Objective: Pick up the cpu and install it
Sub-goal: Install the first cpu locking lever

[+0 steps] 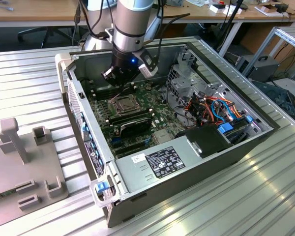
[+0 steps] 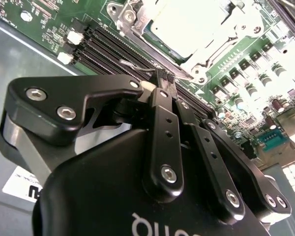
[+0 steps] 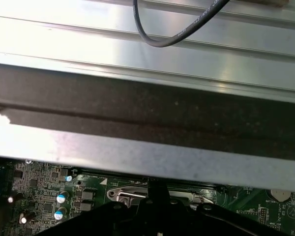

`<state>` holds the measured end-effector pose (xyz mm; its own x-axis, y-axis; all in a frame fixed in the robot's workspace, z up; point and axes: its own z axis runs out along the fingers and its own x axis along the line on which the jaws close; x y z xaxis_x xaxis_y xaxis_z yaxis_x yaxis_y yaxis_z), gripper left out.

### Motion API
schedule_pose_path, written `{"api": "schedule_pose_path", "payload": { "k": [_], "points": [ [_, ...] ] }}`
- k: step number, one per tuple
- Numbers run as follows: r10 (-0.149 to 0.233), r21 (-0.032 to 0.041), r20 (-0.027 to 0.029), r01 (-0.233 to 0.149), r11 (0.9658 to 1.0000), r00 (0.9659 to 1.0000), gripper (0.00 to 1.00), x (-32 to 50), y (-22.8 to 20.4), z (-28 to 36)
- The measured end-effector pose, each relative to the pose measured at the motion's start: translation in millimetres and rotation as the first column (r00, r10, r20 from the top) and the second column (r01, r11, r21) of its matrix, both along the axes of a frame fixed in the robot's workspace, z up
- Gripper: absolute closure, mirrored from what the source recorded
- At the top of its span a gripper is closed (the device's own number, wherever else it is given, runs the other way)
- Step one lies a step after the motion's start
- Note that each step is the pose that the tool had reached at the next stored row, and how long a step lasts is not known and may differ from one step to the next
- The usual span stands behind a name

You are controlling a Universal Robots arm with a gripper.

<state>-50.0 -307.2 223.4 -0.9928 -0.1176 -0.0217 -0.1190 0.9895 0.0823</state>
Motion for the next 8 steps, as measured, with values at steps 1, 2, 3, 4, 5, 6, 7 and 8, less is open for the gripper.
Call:
{"api": "schedule_pose_path", "payload": {
  "k": [1,2,3,4,5,6,7,8],
  "points": [
    [0.000,0.0000,0.0001,0.000,1.0000,1.0000,0.89,0.6,0.0,-0.3],
    [0.000,0.0000,0.0000,0.000,1.0000,1.0000,0.89,1.2,0.0,-0.6],
    [0.000,0.0000,0.0000,0.000,1.0000,1.0000,0.89,1.8,0.0,-1.0],
    [0.000,0.0000,0.0001,0.000,1.0000,1.0000,0.89,2.3,0.0,-1.3],
    [0.000,0.0000,0.0001,0.000,1.0000,1.0000,0.89,2.8,0.0,-1.7],
    [0.000,0.0001,0.0001,0.000,1.0000,1.0000,0.89,3.1,0.0,-2.0],
    [0.000,0.0000,0.0001,0.000,1.0000,1.0000,0.89,3.4,0.0,-2.6],
    [0.000,0.0000,0.0001,0.000,1.0000,1.0000,0.89,3.7,0.0,-3.0]
  ]
}}
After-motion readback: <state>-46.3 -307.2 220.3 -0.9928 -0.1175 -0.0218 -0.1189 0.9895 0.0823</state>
